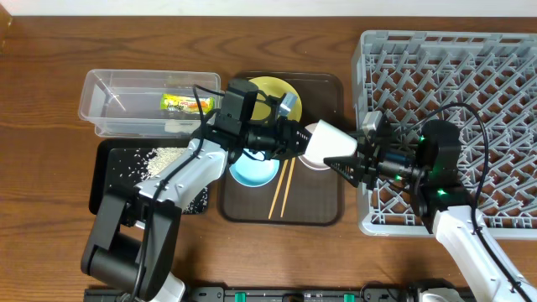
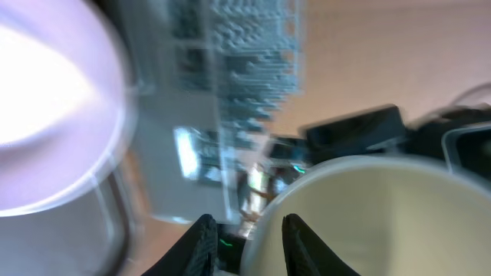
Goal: Sort waste into correct bins and load items into the dishwasher rack
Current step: 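Grasp the white cup with the right gripper and release the left, then carry the white cup right and lower it into the dish rack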
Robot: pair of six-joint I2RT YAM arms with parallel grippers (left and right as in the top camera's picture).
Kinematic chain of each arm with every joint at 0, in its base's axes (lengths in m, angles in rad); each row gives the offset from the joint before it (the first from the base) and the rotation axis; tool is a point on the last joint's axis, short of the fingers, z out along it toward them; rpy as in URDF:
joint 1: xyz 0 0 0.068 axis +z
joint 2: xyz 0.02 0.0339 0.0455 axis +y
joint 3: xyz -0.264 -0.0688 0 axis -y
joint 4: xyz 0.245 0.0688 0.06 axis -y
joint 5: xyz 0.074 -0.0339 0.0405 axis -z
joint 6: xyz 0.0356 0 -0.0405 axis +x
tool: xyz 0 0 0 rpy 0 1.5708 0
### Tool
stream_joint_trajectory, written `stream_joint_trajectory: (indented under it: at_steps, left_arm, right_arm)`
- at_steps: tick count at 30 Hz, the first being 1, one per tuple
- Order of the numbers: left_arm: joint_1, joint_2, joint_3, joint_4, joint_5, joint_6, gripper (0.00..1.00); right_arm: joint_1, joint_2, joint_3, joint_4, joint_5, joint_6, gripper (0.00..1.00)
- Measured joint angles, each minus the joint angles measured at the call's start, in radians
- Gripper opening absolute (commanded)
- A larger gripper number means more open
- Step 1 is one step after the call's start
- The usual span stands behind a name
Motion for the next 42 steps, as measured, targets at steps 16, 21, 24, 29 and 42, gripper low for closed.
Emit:
stream_joint_trajectory:
  at_steps: [16, 21, 24, 29, 42]
  left_arm:
    - [0.224, -0.148, 0.001, -0.380, -0.424, 0.370, 0.37]
    - [0.227, -0.281, 0.002, -0.537, -0.594, 0.448, 0.38]
    - [0.228, -0.329, 0.002, -0.589, -0.683, 0.465, 0.38]
    - [0.228, -0.372, 0.002, -0.615, -0.768, 0.480, 0.42]
    - [0.228, -0.376, 0.002, -0.620, -0.810, 0.483, 0.46]
  right_arm:
    - [0.000, -0.034, 0.035, -0.206, 0.291, 0.010, 0.43]
    - [-0.003, -0.068, 0.174, -0.457, 0.381, 0.016, 0.38]
    - [-0.016, -0.074, 0.284, -0.634, 0.456, 0.018, 0.36]
    - [-0.073, -0.074, 0.428, -0.839, 0.589, 0.040, 0.33]
    - [-0.329, -0.064, 0.558, -1.189, 0.927, 0.142, 0.32]
